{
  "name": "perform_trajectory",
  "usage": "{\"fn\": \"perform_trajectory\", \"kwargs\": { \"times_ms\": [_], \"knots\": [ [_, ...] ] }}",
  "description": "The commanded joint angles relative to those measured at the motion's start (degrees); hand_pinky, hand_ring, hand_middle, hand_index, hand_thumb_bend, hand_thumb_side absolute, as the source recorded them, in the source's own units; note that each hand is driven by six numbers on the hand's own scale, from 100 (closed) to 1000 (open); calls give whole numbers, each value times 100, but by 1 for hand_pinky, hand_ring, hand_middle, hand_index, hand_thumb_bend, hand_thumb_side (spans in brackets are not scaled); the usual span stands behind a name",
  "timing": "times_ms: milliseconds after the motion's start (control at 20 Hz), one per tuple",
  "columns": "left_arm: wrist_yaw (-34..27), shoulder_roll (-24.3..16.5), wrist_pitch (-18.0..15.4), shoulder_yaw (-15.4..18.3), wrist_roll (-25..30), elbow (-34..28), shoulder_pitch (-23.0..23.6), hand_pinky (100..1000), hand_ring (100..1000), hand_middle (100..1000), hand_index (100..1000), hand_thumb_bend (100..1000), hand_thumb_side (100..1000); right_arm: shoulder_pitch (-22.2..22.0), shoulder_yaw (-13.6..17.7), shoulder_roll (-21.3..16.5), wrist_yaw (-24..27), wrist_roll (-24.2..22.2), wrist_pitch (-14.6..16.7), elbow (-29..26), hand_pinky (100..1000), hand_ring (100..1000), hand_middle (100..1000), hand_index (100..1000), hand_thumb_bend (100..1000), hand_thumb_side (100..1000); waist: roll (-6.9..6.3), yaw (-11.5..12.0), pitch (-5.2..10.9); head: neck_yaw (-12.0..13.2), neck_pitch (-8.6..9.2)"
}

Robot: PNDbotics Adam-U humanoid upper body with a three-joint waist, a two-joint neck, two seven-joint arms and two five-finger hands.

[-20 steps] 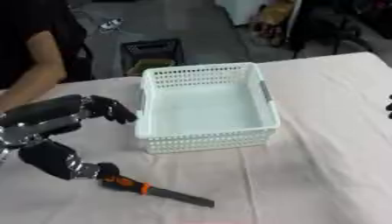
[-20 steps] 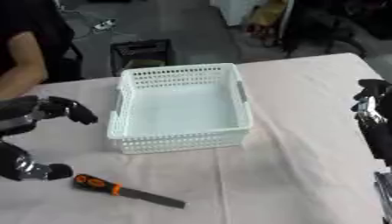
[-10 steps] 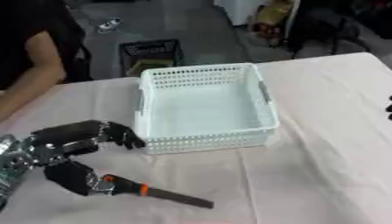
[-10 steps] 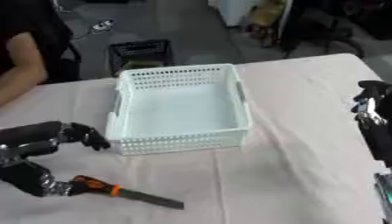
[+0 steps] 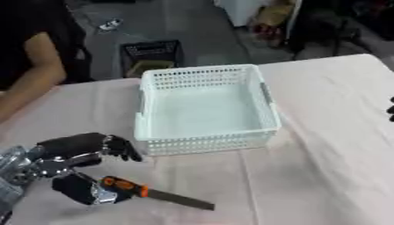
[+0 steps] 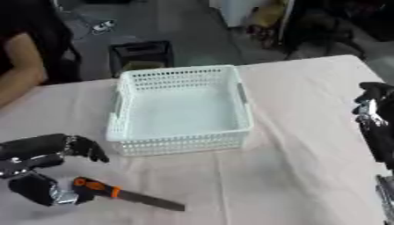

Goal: Pick up objects on the table and place them in the box.

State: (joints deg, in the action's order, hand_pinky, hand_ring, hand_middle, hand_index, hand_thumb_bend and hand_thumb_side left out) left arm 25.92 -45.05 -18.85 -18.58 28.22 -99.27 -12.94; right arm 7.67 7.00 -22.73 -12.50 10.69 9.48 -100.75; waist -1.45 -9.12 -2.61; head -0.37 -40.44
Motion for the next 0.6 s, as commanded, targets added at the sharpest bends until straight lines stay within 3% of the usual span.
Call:
{"fn": "perform_trajectory", "kwargs": {
  "times_ms": [50,600],
  "knots": [
    [146,-68,-15,43,-110,-6,-31,688,685,692,821,394,534,50,30,-71,30,-13,10,-68,341,424,480,721,100,693,13,6,47,-18,54],
    [469,-65,-36,-104,-228,102,14,668,629,637,801,377,516,56,23,-70,30,-22,11,-68,342,425,480,721,100,694,11,-4,47,-3,32]
  ]
}}
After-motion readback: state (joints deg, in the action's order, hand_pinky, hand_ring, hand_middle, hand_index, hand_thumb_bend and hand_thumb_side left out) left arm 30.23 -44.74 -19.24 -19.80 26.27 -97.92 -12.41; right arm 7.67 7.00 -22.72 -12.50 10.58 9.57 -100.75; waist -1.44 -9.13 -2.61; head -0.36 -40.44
